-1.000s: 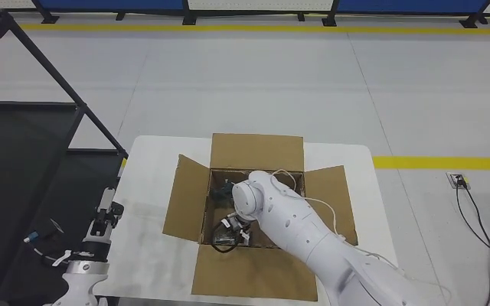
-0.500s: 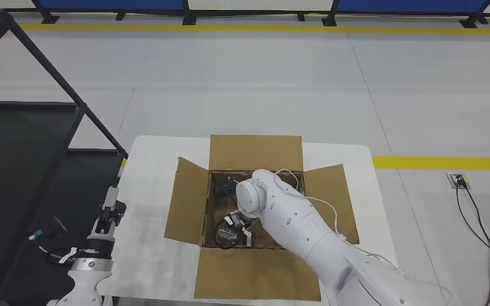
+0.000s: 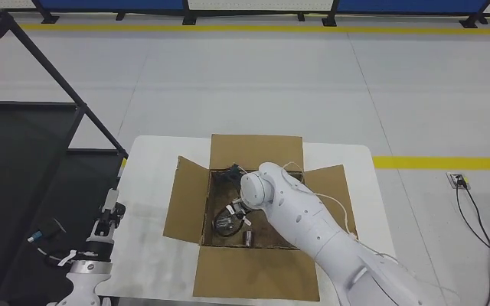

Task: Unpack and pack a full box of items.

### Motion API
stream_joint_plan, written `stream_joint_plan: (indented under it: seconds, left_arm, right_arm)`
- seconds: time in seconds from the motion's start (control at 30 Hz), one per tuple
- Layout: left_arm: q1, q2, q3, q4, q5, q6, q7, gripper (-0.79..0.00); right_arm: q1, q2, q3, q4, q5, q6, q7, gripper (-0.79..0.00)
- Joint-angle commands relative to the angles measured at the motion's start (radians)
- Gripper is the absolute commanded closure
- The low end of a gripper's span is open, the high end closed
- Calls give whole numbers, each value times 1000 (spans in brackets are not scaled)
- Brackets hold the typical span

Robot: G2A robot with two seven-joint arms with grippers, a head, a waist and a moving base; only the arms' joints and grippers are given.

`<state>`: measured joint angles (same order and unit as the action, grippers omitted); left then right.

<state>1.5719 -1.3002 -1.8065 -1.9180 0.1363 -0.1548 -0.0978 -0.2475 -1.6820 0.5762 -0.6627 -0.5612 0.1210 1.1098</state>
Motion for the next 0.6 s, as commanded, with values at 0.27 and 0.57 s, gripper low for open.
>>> stream_joint_plan:
  seconds: [0.27,0.57]
  left_arm:
    - [-4,3,-9,-6,-2,15,-12,-785]
    - [-7,2,7,-8,10,25,-3,-785]
  right_arm:
    - [-102,75,75,-202,-84,20,79,-166]
    - [-148,86,86,-238,-111,4,100,-175]
